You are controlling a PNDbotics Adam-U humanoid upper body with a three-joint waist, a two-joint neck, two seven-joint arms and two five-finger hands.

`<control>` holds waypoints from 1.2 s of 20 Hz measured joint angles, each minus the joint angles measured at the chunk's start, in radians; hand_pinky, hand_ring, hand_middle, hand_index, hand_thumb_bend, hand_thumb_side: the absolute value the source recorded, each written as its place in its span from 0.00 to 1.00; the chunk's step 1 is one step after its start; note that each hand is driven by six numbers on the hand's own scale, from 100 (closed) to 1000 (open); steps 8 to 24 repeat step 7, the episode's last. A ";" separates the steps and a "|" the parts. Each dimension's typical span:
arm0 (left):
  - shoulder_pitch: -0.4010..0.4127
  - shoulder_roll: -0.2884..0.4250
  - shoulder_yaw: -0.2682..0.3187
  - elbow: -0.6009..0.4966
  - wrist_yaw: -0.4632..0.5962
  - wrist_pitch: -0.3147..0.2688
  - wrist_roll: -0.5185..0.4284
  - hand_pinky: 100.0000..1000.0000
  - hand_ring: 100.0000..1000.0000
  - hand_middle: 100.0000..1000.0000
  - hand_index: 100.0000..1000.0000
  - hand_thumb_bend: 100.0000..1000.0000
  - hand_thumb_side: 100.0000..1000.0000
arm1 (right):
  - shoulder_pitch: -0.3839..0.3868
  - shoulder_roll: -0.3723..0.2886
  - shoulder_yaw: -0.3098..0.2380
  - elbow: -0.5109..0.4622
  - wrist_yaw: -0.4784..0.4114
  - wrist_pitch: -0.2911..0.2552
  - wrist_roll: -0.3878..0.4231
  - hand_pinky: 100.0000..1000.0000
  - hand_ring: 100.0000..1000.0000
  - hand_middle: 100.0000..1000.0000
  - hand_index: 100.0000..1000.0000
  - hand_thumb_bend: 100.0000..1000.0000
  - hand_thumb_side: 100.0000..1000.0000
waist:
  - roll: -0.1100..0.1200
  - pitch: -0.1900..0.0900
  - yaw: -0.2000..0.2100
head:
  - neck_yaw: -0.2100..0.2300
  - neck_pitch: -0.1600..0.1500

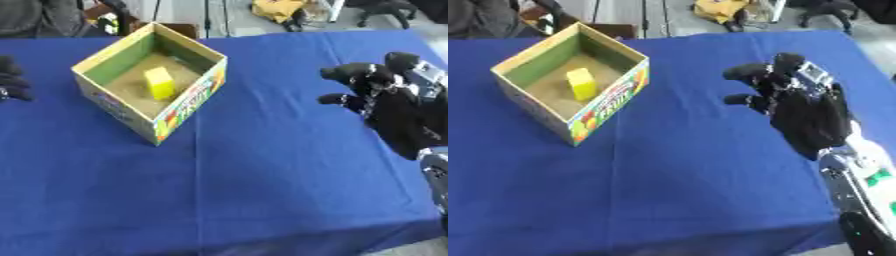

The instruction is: Pick up objects on the table and place them in the box.

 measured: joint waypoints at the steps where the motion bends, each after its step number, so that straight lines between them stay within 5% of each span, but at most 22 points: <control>1: 0.008 -0.010 0.003 0.000 0.000 -0.001 -0.001 0.46 0.51 0.50 0.66 0.06 1.00 | 0.000 0.002 0.000 0.000 0.000 0.000 -0.001 0.79 1.00 0.76 0.76 0.00 1.00 | 0.000 0.001 0.002 | 0.004 0.000; 3: 0.022 -0.032 0.003 0.001 0.000 -0.005 -0.005 0.46 0.50 0.49 0.66 0.02 0.94 | 0.000 0.004 -0.001 0.000 0.000 0.000 -0.003 0.79 1.00 0.76 0.76 0.00 1.00 | 0.000 0.004 0.001 | 0.012 0.000; 7: 0.039 -0.069 0.007 0.010 0.000 -0.013 -0.012 0.45 0.50 0.49 0.65 0.08 1.00 | 0.000 0.005 -0.003 0.000 0.001 0.002 -0.005 0.79 1.00 0.76 0.76 0.00 1.00 | 0.000 0.007 0.007 | 0.023 0.000; 24: 0.039 -0.069 0.007 0.010 0.000 -0.013 -0.012 0.45 0.50 0.49 0.65 0.08 1.00 | 0.000 0.005 -0.003 0.000 0.001 0.002 -0.005 0.79 1.00 0.76 0.76 0.00 1.00 | 0.000 0.007 0.007 | 0.023 0.000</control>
